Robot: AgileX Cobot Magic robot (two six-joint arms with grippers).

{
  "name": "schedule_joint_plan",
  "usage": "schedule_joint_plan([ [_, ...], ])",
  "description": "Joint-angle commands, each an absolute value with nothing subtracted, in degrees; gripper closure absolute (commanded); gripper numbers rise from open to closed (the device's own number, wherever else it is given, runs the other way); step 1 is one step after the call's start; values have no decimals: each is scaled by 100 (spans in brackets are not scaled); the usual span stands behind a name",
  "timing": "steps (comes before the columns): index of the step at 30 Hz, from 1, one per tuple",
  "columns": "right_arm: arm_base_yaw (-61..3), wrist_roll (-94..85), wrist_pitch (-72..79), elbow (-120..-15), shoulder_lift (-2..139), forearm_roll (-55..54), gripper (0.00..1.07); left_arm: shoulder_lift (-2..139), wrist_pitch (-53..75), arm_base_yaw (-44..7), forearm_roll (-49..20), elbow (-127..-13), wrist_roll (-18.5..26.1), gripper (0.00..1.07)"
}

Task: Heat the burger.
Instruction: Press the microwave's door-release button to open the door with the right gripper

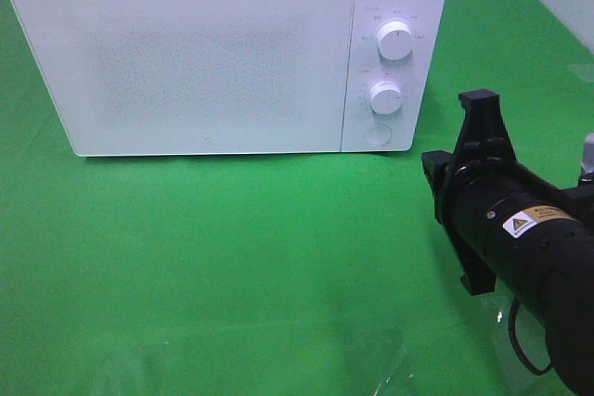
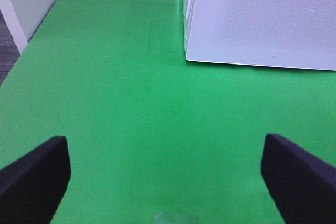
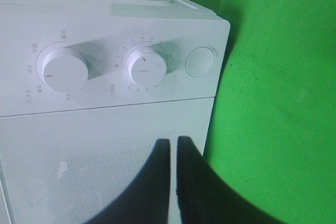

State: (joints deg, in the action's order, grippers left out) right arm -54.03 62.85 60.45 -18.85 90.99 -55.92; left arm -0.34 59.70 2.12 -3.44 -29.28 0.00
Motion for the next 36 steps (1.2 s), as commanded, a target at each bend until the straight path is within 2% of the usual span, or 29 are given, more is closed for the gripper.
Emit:
schedule_joint_plan([
  [1,-5397,6618,5712,-1925,9099,-5506,107,-143,5919,195,-344,-2922,0,16],
  [11,-5380,6675,5695,-2023,9167,-5426,107,-143,5919,195,-344,-2922,0,16],
  [23,-5380,7471,5718,-2217,9941,-5271,107,-143,5919,195,-344,-2922,0,16],
  [27,-5243,7471,5672,-2275,9992,-5145,107,-143,5919,195,-344,-2922,0,16],
  [29,-4922,7500,5644,-2412,10078,-4715,107,-143,5919,195,-344,-2922,0,16],
  [36,-4515,7500,5380,-2722,10256,-4463,107,-143,5919,195,-344,-2922,0,16],
])
